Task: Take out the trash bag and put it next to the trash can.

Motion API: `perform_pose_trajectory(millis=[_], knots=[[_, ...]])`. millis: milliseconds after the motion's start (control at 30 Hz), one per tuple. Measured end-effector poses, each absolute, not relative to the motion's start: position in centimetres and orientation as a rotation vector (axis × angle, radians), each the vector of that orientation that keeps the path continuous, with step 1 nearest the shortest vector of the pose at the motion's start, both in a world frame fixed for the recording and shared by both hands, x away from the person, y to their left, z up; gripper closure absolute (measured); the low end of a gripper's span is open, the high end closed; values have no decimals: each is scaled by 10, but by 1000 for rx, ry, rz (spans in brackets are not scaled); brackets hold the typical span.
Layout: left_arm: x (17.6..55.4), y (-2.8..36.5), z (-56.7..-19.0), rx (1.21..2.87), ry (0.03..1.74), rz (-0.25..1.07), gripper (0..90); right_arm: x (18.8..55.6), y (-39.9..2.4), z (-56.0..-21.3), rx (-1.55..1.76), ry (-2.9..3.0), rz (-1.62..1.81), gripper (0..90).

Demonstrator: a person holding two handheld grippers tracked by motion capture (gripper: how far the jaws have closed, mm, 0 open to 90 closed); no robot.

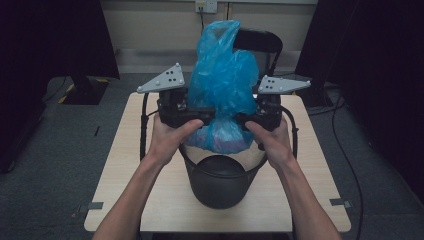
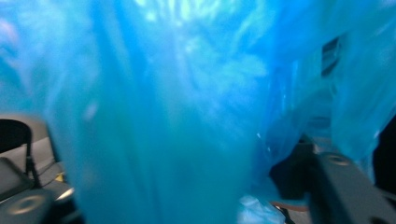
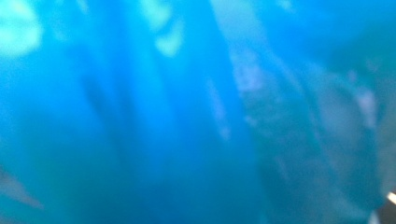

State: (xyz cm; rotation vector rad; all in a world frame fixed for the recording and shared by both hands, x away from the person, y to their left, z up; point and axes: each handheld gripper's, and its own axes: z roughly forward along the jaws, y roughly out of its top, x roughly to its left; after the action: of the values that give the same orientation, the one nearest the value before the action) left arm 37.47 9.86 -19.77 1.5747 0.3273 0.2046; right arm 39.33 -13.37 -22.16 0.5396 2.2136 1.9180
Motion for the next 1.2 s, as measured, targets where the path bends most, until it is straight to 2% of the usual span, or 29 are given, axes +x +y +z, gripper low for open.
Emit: perform_pose_trajectory(millis=[133,433,667,867,1200], knots=[[375,106,-196,1559,360,243,361,400,-140,-220,568,2183,1930,833],[374,119,-202,1542,386,307,266,413,-149,-221,619,2112,1975,837],[373,127,-202,1522,418,327,245,424,-158,-214,662,2066,1970,838],[374,132,-200,1502,458,394,237,437,-160,-211,693,2054,1945,839],[380,134,-211,1549,474,360,237,463,-176,-214,797,2009,1889,838]])
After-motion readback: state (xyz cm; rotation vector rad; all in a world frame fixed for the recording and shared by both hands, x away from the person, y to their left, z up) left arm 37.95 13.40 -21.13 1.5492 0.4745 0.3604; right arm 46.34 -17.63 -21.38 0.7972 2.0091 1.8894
